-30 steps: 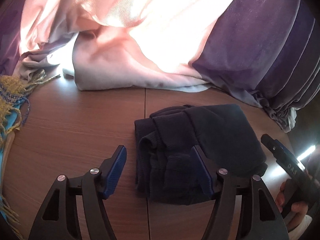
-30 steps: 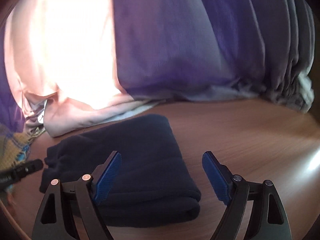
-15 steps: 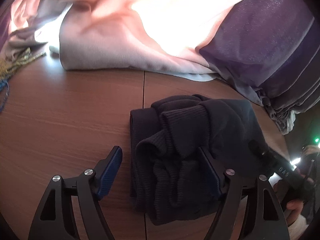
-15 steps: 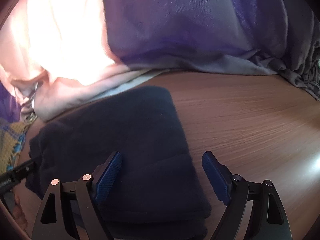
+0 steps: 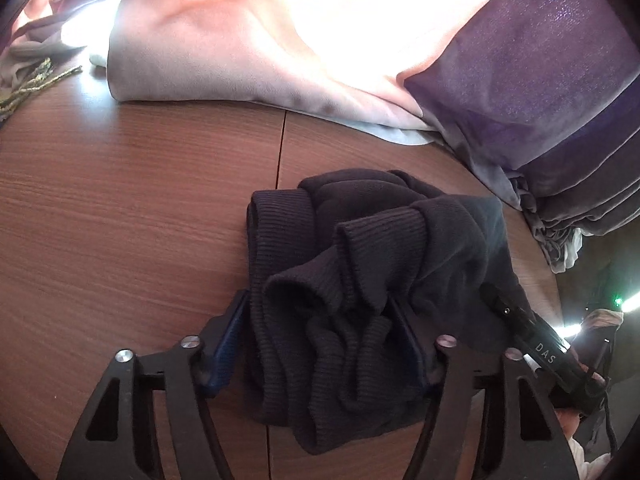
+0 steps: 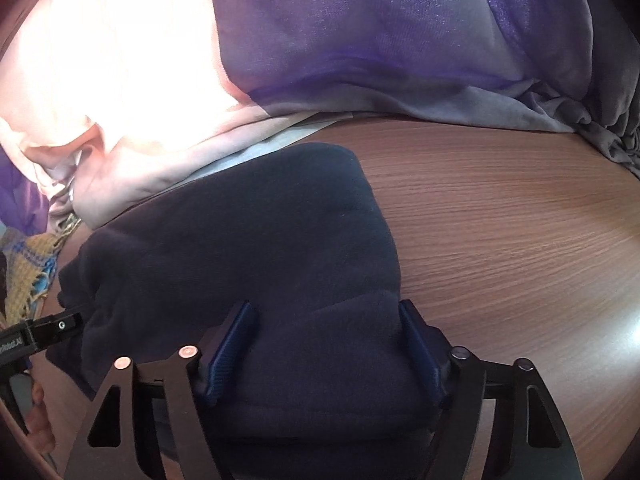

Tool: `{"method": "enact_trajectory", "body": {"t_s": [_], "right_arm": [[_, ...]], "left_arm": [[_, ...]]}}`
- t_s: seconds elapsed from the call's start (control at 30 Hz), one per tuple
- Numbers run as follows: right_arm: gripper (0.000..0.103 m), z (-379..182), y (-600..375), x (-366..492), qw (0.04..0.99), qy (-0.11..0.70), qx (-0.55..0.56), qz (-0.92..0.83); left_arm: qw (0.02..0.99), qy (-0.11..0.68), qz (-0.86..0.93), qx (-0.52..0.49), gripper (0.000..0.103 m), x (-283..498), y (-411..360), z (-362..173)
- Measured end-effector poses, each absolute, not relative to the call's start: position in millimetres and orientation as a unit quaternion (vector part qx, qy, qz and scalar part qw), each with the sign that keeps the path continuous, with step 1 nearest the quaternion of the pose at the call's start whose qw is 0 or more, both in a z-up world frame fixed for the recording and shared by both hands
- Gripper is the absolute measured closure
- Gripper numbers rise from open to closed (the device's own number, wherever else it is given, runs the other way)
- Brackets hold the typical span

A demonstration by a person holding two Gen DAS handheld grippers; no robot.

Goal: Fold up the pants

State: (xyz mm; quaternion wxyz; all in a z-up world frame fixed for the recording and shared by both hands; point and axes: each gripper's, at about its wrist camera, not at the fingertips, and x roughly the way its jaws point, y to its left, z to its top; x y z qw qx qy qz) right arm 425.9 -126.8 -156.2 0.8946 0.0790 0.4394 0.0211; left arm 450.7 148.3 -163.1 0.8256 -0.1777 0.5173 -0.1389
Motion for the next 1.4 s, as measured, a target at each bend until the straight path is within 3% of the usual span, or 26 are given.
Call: {"method": "enact_trajectory", "body": {"t_s": [0.07, 0.23, 0.33, 0.97, 1.4], "right_arm": [[0.040, -156.7, -128.0, 426.3, 0.895, 0.438, 0.083, 0.025], [0.062, -154.6, -134.7, 426.1, 0.893, 0.435, 0.106, 0.043], [0.067, -149.6, -131.4, 422.9, 0.897, 0.428, 0.100, 0.043], [0.071, -68.1, -67.8, 368.1, 0.938, 0.339, 0.058, 0.037], [0.071, -77.8, 43.7, 355.7, 0.937, 0.334, 0.022, 0.098]], "left_arm": [[0.828, 0.517, -0.138, -0.169, 0.053, 449.3, 144.0, -158.2], [0.837, 0.507, -0.131, -0.157, 0.068, 444.1, 137.8, -149.2], [0.839, 0.500, -0.134, -0.169, 0.071, 442.1, 141.0, -148.1], [0.895, 0.406, -0.143, -0.116, 0.073, 383.9, 199.5, -77.7], [0.902, 0.420, -0.092, -0.045, 0.072, 369.5, 285.6, -75.6]]}}
